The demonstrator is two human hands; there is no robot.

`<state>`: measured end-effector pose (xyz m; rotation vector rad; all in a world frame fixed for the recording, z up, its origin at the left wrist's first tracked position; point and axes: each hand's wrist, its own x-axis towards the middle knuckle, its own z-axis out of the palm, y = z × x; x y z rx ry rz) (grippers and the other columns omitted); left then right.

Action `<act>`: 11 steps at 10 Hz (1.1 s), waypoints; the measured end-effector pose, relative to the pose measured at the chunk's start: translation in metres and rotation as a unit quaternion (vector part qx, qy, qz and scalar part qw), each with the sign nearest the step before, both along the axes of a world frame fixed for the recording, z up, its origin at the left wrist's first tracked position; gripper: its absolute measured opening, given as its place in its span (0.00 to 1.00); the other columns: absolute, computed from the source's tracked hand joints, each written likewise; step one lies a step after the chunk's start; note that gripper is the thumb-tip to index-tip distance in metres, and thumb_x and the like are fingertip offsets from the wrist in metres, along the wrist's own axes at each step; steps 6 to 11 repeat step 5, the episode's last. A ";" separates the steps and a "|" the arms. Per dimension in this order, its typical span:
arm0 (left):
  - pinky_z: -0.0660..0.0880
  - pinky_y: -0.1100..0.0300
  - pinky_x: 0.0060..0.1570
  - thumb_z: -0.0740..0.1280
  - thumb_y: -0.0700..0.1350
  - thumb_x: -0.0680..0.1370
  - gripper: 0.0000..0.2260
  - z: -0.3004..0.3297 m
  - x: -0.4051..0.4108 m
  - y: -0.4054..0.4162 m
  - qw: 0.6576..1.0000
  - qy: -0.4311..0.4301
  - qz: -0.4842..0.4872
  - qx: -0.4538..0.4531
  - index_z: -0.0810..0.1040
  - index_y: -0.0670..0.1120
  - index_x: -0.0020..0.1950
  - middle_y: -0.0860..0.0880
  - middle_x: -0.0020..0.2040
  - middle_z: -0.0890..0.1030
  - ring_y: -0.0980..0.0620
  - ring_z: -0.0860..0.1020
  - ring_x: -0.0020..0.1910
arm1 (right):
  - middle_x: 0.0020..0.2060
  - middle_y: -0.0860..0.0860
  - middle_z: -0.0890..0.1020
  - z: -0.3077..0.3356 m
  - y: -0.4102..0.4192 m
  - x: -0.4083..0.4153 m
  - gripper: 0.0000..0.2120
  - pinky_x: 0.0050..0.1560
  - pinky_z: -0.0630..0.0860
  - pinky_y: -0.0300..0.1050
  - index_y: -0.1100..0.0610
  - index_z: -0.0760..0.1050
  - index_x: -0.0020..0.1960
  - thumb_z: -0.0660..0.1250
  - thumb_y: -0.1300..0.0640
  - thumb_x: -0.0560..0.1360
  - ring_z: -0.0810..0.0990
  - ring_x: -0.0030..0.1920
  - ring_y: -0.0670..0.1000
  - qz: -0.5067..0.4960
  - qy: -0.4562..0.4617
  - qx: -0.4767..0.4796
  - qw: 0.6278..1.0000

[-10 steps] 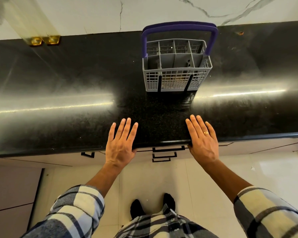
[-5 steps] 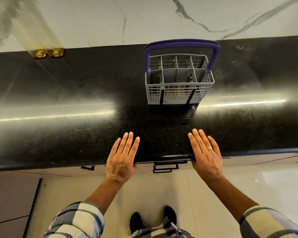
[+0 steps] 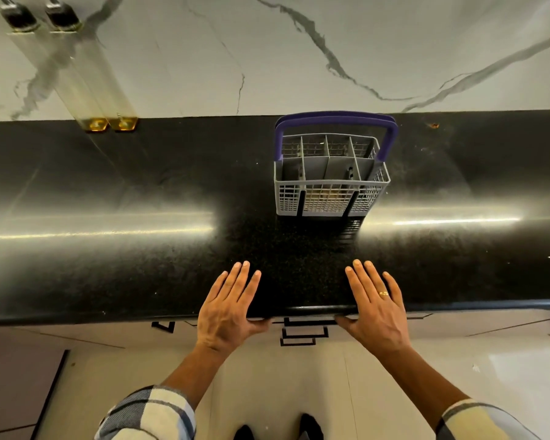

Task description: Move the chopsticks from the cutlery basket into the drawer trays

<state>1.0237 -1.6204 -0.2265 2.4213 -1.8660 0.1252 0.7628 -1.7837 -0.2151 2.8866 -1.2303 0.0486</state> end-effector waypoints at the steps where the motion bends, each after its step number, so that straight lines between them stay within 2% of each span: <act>1: 0.59 0.47 0.74 0.53 0.71 0.75 0.39 0.007 -0.003 0.001 1.000 0.023 0.005 0.006 0.65 0.45 0.76 0.43 0.77 0.63 0.46 0.61 0.77 | 0.78 0.53 0.55 0.008 0.005 0.004 0.48 0.77 0.50 0.61 0.55 0.54 0.79 0.54 0.24 0.71 0.51 0.79 0.54 -0.002 0.014 0.005 1.000; 2: 0.54 0.47 0.76 0.47 0.68 0.79 0.35 0.016 -0.005 -0.001 0.999 0.034 0.020 0.004 0.58 0.47 0.78 0.44 0.79 0.58 0.47 0.55 0.79 | 0.79 0.53 0.54 0.013 0.007 0.004 0.44 0.77 0.48 0.60 0.55 0.54 0.79 0.48 0.26 0.74 0.48 0.80 0.53 -0.006 -0.002 0.012 1.000; 3: 0.49 0.47 0.77 0.46 0.65 0.81 0.33 0.042 -0.003 -0.018 0.998 0.054 0.019 -0.024 0.53 0.46 0.80 0.43 0.80 0.54 0.47 0.48 0.80 | 0.79 0.53 0.53 0.028 0.004 0.014 0.41 0.78 0.46 0.58 0.55 0.52 0.80 0.44 0.29 0.77 0.45 0.80 0.52 -0.003 -0.029 0.018 0.999; 5: 0.52 0.45 0.77 0.50 0.62 0.81 0.32 0.116 0.017 -0.072 0.991 0.033 0.007 -0.132 0.55 0.43 0.79 0.40 0.79 0.55 0.44 0.51 0.79 | 0.80 0.54 0.53 0.077 -0.017 0.051 0.39 0.78 0.45 0.58 0.56 0.51 0.80 0.43 0.31 0.79 0.45 0.80 0.53 -0.018 -0.101 -0.034 0.994; 11: 0.52 0.45 0.77 0.50 0.62 0.81 0.32 0.116 0.017 -0.072 0.991 0.033 0.007 -0.132 0.55 0.43 0.79 0.40 0.79 0.55 0.44 0.51 0.79 | 0.80 0.54 0.53 0.077 -0.017 0.051 0.39 0.78 0.45 0.58 0.56 0.51 0.80 0.43 0.31 0.79 0.45 0.80 0.53 -0.018 -0.101 -0.034 0.994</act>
